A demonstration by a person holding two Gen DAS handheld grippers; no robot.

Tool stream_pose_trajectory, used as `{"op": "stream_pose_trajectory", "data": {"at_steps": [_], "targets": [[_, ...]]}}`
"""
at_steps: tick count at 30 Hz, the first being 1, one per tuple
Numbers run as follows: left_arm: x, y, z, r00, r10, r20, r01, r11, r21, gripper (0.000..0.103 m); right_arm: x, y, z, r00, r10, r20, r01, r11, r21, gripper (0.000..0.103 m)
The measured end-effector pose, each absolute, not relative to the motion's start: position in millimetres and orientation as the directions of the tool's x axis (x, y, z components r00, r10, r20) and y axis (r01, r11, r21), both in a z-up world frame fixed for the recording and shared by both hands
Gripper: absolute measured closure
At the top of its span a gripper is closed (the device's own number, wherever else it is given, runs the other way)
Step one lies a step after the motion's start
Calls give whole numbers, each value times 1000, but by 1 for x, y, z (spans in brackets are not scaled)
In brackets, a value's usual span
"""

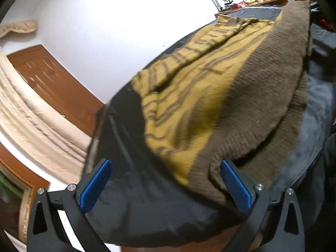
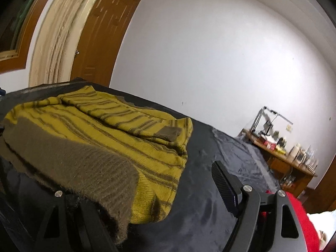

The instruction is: Fold clothes

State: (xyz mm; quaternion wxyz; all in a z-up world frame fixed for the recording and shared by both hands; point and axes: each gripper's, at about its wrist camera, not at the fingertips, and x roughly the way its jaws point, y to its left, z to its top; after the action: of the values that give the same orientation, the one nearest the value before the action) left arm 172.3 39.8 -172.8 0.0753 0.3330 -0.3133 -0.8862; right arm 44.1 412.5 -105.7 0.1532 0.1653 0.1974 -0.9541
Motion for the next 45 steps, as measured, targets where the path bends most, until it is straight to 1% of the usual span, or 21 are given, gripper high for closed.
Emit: {"op": "stream_pose_trajectory", "data": {"at_steps": [3,7,11,12,15,18,20,22,24,26,28,31,34,36,39,40,41,42,44,45], "targets": [[177,35,-168,-776,-355,-521,-60,-781,621,0,43,407,-110,-897,-226,-381,362,-870,-335,20],[179,37,-169,-775,-316,-547,-93,-799,594,0,43,403,-115,-882,-246,-402,387,-864,-322,20],[183,56,-184,-771,-263,-580,-158,-804,573,0,43,404,-120,-874,-245,-420,395,-862,-318,20],[184,64,-188,-779,-257,-572,-160,-801,578,1,44,405,-120,-872,-247,-422,396,-863,-314,20],[187,80,-192,-813,-286,-507,-134,-755,642,0,45,406,-118,-875,-249,-415,393,-865,-310,20],[186,81,-195,-819,-333,-468,-98,-722,685,0,47,408,-114,-885,-246,-394,381,-870,-313,20],[183,75,-195,-807,-380,-453,-63,-706,706,0,49,411,-109,-897,-246,-368,367,-878,-307,20],[180,61,-192,-788,-415,-455,-29,-714,700,0,50,415,-105,-905,-242,-349,351,-889,-295,20],[178,45,-182,-773,-439,-458,25,-742,670,0,49,417,-105,-903,-243,-354,352,-891,-286,20],[176,32,-171,-769,-446,-458,81,-778,623,0,48,415,-110,-892,-244,-380,365,-884,-291,20],[177,16,-153,-777,-444,-445,162,-825,541,0,48,411,-119,-867,-262,-424,407,-864,-298,20],[186,-10,-129,-799,-410,-440,250,-892,377,0,55,405,-130,-810,-331,-485,502,-818,-281,20],[189,-33,-118,-807,-360,-469,276,-931,239,0,66,400,-142,-776,-339,-532,551,-776,-308,20],[189,-40,-121,-800,-334,-498,267,-942,203,0,74,397,-149,-757,-332,-563,575,-748,-332,20],[188,-34,-133,-789,-342,-510,248,-937,244,0,80,399,-156,-742,-310,-594,581,-740,-340,21],[187,-31,-136,-788,-345,-510,238,-935,264,0,82,401,-157,-743,-306,-595,577,-744,-337,28],[186,-27,-139,-789,-351,-505,226,-929,292,0,83,402,-156,-745,-301,-595,571,-749,-335,42],[186,-23,-143,-790,-358,-498,215,-922,322,0,84,404,-156,-747,-297,-595,565,-754,-334,48],[186,-17,-147,-791,-372,-485,198,-907,373,0,89,405,-155,-755,-285,-591,555,-758,-342,71],[186,-14,-149,-792,-383,-475,194,-896,399,0,91,405,-155,-760,-279,-587,550,-757,-352,74]]}}
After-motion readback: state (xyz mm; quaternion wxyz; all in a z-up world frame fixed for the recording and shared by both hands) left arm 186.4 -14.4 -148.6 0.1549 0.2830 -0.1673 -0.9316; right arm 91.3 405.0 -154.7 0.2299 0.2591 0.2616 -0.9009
